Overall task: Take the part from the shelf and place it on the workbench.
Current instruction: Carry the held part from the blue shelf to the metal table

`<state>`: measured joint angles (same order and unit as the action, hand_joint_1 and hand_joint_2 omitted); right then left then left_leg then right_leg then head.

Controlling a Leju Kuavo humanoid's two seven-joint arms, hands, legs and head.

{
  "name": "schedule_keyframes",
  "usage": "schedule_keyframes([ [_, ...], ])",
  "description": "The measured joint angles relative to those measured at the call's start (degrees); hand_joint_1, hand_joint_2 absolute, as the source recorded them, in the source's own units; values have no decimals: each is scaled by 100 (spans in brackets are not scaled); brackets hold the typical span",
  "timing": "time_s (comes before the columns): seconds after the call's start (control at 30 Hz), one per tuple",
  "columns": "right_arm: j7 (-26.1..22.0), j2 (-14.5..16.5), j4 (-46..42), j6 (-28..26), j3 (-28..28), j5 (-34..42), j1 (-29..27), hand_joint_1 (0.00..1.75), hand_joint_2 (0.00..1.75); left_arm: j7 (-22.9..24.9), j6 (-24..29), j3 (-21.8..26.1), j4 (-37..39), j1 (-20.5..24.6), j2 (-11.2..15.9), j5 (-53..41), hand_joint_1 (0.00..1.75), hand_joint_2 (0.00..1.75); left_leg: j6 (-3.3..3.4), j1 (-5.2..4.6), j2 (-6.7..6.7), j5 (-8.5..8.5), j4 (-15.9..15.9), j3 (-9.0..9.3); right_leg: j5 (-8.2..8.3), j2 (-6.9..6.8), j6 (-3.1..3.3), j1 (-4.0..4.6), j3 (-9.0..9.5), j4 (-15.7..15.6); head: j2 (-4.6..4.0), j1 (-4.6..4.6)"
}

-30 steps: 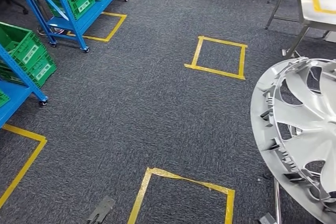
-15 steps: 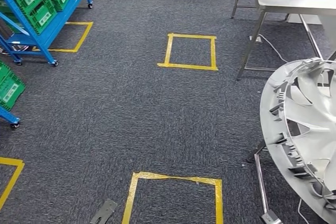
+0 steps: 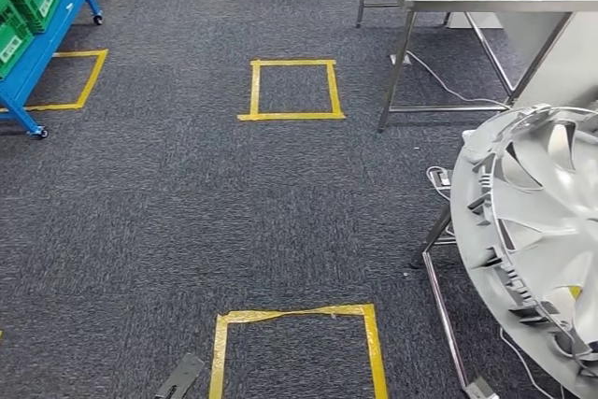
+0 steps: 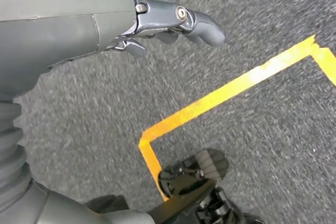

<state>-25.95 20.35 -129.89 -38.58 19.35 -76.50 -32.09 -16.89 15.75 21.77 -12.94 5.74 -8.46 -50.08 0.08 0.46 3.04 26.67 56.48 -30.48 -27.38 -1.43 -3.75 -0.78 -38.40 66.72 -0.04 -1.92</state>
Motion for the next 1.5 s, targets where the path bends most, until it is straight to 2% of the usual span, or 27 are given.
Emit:
schedule_keyframes([
  [0.07,15,1,-1,0,1,3,12,175,175,9,32,0,0,7,-5,-14,0,175,-61,-30,87,44,14,35,161,-144,57,12,361,-607,0,9],
  [0.1,19,1,-2,0,2,3,15,175,175,9,36,0,0,10,-6,-16,0,175,-88,-46,123,54,14,49,157,-164,101,25,420,-709,0,14],
  [0.17,26,1,-5,0,9,4,9,175,175,9,41,-1,0,18,-14,-17,0,175,-138,-46,193,61,1,69,168,-48,203,39,406,-711,0,20],
  [0.23,30,4,-8,0,18,5,4,175,175,9,44,-1,0,29,-21,-20,0,175,-196,-25,73,175,119,29,188,53,280,32,392,-724,0,30],
  [0.3,30,8,-9,0,22,5,9,175,175,9,46,-1,0,30,-22,-21,0,175,-220,-15,-166,516,698,-237,205,156,341,21,386,-734,0,52],
  [0.37,28,9,-9,0,27,5,12,175,175,10,46,-1,0,13,-23,-22,0,175,-205,-18,-262,838,1491,-641,210,276,372,34,374,-734,0,59],
  [0.4,28,9,-8,0,30,5,11,175,175,10,46,-1,0,4,-25,-23,0,175,-191,-21,-274,857,1703,-769,212,346,378,41,371,-734,0,59],
  [0.43,27,9,-8,0,31,5,10,175,175,10,46,-1,0,0,-26,-23,0,175,-171,-25,-284,754,1689,-792,214,420,379,46,372,-733,0,58],
  [0.47,26,9,-8,0,32,5,9,175,175,11,46,-1,0,-1,-26,-23,0,175,-146,-29,-308,554,1453,-705,218,495,376,48,378,-733,0,60],
  [0.53,26,9,-8,0,32,5,11,175,175,11,47,-1,0,5,-21,-23,0,175,-85,-32,-508,120,669,-369,223,631,353,50,378,-722,0,58],
  [0.57,25,9,-9,0,32,5,13,175,175,11,48,-1,0,9,-19,-23,0,175,-73,-27,-619,7,346,-232,228,691,331,47,361,-710,0,57],
  [0.63,26,9,-9,0,32,5,12,175,175,13,49,-1,0,15,-21,-23,0,175,-58,-35,-735,-23,78,-130,251,802,257,27,313,-713,0,56],
  [0.67,26,9,-9,0,33,5,6,175,175,14,50,0,0,20,-25,-23,0,175,-51,-37,-683,-25,47,-121,270,862,215,10,285,-733,0,56],
  [0.7,26,9,-9,0,34,5,-5,175,175,15,55,1,0,26,-26,-23,0,175,-23,-37,-627,-44,21,-109,275,857,178,5,262,-733,0,52],
  [0.77,26,9,-9,0,33,4,-7,175,175,15,78,2,0,37,-27,-29,0,175,32,-20,-499,-76,-34,-79,137,635,126,25,130,-505,0,32],
  [0.83,49,9,-9,0,23,-14,9,175,175,14,178,2,0,24,-31,-66,0,175,64,-25,-361,-71,-47,-63,-210,320,89,35,-185,164,0,22],
  [0.87,75,9,-9,0,19,-36,10,175,175,11,264,1,0,14,-32,-94,0,175,70,-30,-288,-64,-46,-59,-364,243,69,27,-360,532,0,22],
  [0.93,132,9,-9,0,16,-79,-11,175,175,-8,431,-1,0,2,-33,-131,0,175,67,-33,-147,-46,-44,-45,-400,176,39,7,-479,808,0,22],
  [0.97,148,9,-9,0,16,-93,-22,175,175,-24,483,-1,0,3,-35,-138,0,175,55,-31,-87,-34,-43,-29,-262,144,29,-4,-355,597,0,22],
  [1.03,162,9,-12,0,15,-91,-24,175,175,-53,556,-1,0,5,-40,-152,0,175,6,-38,17,6,-37,19,57,-31,17,-6,105,-186,0,21],
  [1.1,176,9,-21,0,15,-63,-18,175,175,-59,621,-1,0,7,-39,-184,0,175,-55,-64,94,45,-17,57,178,-149,73,8,402,-679,0,31],
  [1.2,227,7,-32,0,26,32,-12,175,175,-20,567,-3,0,21,-43,-199,0,175,-133,-62,187,68,-16,82,179,-19,216,27,397,-723,0,38],
  [1.27,291,9,-39,0,37,128,3,175,175,-2,368,1,0,35,-47,-142,0,175,-188,-41,38,228,179,-1,201,84,296,16,383,-738,0,52],
  [1.33,328,11,-40,0,46,194,34,175,175,-3,174,23,0,30,-48,-72,0,175,-207,-35,-189,591,842,-317,216,187,350,11,369,-746,0,72],
  [1.4,332,11,-32,0,60,234,58,175,175,-12,75,49,0,1,-48,-35,0,175,-195,-36,-262,852,1567,-696,221,314,373,23,353,-745,0,75],
  [1.43,332,11,-28,0,68,250,64,175,175,-17,48,57,0,-11,-47,-24,0,175,-181,-38,-277,821,1688,-778,224,388,373,27,351,-745,0,75],
  [1.5,330,11,-21,0,84,279,68,175,175,-25,12,75,0,-19,-46,-13,0,175,-138,-42,-330,456,1277,-627,231,535,362,28,360,-744,0,74],
])
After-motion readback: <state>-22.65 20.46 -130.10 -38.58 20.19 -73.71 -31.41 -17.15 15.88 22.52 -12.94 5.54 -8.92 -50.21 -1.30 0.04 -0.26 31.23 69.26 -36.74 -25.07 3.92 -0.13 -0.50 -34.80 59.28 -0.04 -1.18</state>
